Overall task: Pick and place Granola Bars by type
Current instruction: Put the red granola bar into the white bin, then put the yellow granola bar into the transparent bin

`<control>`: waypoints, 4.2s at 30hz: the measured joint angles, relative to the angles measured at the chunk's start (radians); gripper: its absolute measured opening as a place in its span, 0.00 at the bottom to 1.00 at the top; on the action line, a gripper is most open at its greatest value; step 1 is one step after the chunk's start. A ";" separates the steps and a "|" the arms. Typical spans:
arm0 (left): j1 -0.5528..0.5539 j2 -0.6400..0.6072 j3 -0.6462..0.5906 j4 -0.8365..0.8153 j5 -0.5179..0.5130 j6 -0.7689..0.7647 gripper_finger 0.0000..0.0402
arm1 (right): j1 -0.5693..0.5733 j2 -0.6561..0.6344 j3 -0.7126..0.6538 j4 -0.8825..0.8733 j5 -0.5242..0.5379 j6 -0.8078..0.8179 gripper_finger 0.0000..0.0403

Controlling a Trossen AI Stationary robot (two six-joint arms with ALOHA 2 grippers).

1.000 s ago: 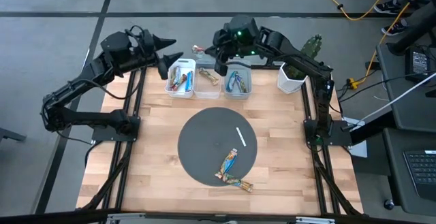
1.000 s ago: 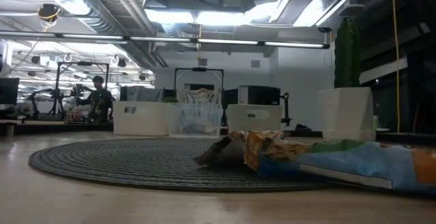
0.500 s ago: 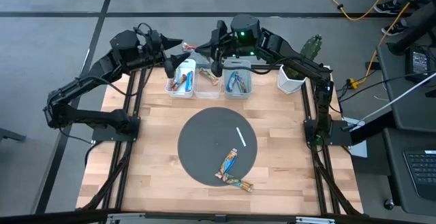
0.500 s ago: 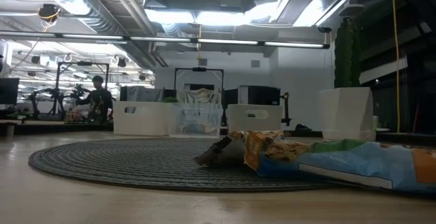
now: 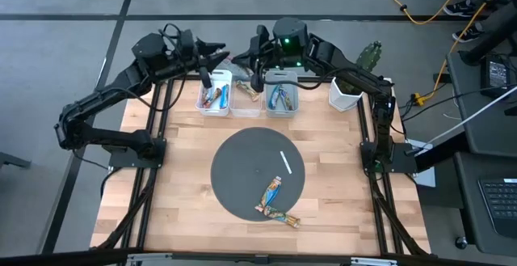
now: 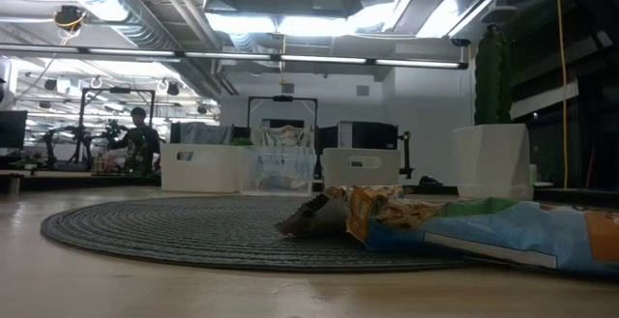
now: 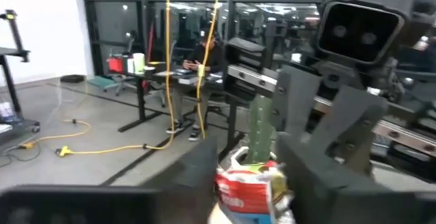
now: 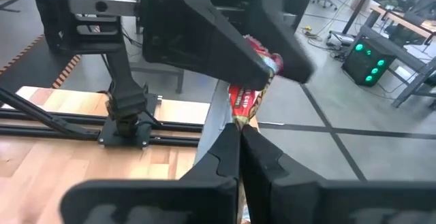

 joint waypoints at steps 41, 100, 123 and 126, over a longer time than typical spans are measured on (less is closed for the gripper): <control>0.060 -0.001 0.000 -0.200 -0.103 0.121 0.05 | -0.043 -0.016 0.001 -0.057 0.035 -0.004 0.19; 0.246 0.031 0.022 -0.528 0.269 0.073 0.55 | 0.209 -0.521 -0.757 -0.388 0.212 0.029 0.20; -0.148 -0.314 0.022 -0.526 -0.047 -0.125 0.49 | 0.416 -0.439 -1.122 0.023 0.026 -0.052 0.20; -0.163 -0.302 0.022 -0.529 -0.089 -0.134 0.49 | 0.416 -0.414 -1.122 0.003 0.003 -0.058 0.20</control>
